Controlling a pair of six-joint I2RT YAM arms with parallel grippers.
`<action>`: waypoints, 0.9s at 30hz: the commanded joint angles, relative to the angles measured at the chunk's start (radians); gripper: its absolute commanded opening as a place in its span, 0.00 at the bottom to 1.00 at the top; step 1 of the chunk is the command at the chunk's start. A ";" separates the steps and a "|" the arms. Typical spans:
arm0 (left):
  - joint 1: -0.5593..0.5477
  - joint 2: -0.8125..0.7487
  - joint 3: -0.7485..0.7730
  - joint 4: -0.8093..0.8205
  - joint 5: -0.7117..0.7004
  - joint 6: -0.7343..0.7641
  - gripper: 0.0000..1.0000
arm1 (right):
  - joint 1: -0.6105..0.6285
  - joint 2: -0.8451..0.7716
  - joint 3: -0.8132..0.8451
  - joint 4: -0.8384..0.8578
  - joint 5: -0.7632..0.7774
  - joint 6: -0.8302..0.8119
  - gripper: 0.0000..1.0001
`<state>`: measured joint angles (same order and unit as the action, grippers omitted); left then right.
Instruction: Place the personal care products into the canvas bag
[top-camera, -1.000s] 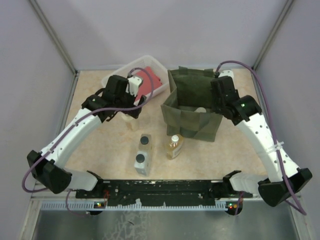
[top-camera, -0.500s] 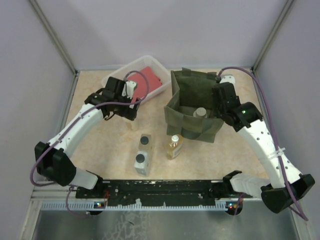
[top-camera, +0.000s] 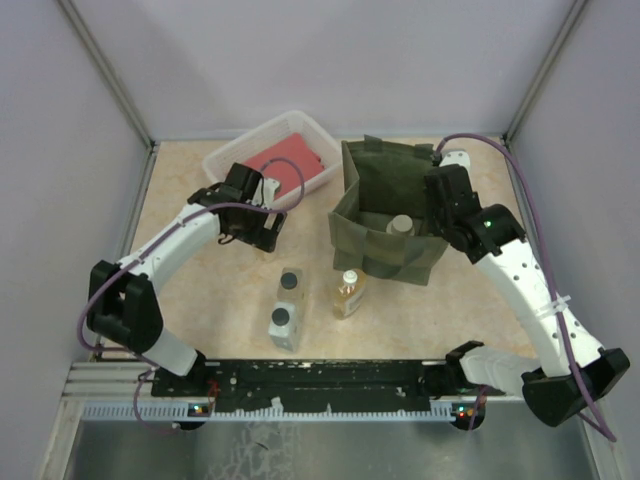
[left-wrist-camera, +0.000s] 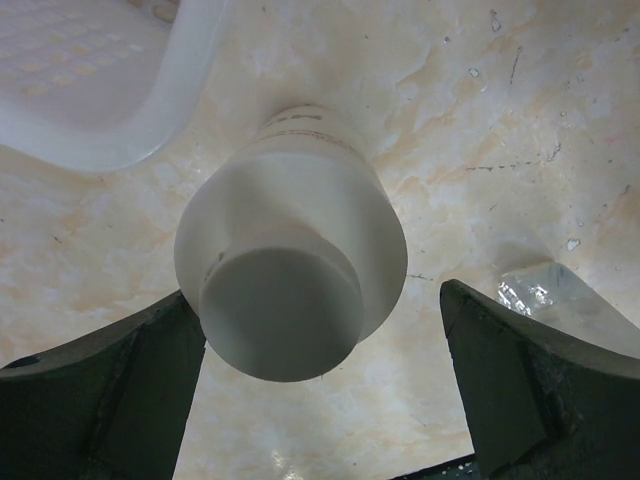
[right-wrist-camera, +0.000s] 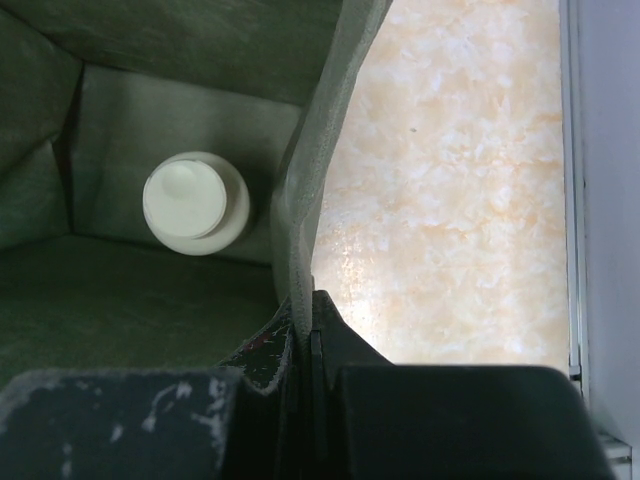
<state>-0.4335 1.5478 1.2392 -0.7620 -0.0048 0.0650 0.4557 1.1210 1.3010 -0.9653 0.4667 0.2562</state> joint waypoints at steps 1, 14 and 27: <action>0.011 0.027 0.001 0.028 0.021 0.002 1.00 | -0.002 -0.032 -0.003 0.020 0.018 0.004 0.00; 0.016 0.103 0.039 0.048 0.042 0.005 0.94 | -0.002 -0.046 -0.021 0.022 0.019 0.010 0.00; 0.018 0.033 0.054 0.070 0.129 -0.019 0.01 | -0.002 -0.057 -0.040 0.021 0.017 0.014 0.00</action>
<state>-0.4141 1.6451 1.2491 -0.7258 0.0257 0.0666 0.4557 1.0927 1.2694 -0.9497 0.4675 0.2646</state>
